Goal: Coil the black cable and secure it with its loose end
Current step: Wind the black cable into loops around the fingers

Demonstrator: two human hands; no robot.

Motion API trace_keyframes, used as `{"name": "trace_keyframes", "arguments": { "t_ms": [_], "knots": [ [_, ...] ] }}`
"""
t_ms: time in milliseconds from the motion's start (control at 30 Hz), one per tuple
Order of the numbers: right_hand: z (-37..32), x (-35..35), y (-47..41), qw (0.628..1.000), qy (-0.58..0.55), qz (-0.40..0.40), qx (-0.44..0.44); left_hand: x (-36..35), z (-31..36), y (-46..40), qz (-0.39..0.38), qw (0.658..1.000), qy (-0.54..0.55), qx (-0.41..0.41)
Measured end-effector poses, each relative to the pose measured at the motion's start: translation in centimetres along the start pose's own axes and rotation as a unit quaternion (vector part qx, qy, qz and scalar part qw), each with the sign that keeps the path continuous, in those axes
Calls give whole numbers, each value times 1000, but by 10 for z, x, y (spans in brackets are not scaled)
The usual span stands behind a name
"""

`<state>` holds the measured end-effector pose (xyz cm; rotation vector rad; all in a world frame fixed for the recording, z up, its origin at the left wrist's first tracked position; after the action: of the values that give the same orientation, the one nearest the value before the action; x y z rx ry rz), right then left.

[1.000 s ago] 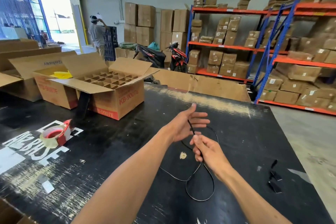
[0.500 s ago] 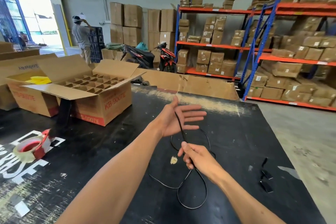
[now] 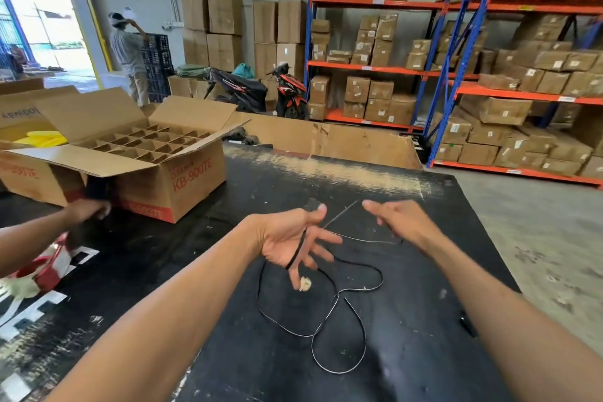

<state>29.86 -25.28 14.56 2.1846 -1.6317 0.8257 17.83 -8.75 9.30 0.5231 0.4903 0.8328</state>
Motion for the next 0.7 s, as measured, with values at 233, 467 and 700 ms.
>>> {"name": "trace_keyframes", "arguments": {
  "t_ms": [233,467,700],
  "knots": [
    [-54,5,6,979,-191,-42,63,46,31,10,15,956,234,-177],
    [-31,-91,63,927,-266,-264,17,38,79,29,3,924,259,-281],
    [-2,-128,75,958,-133,-255,-4,9,108,51,-51,916,221,-332]
  ]
}}
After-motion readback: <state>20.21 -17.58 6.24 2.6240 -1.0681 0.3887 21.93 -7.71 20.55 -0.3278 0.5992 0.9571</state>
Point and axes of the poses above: each hand's wrist, its own y-axis away from the middle knuckle, its own x-axis out of the back of the hand, z = x × y, the point moved 10 cm from there along -y, towards the middle knuckle, and after that the axes turned 3 degrees about x, right-handed, at the moved point
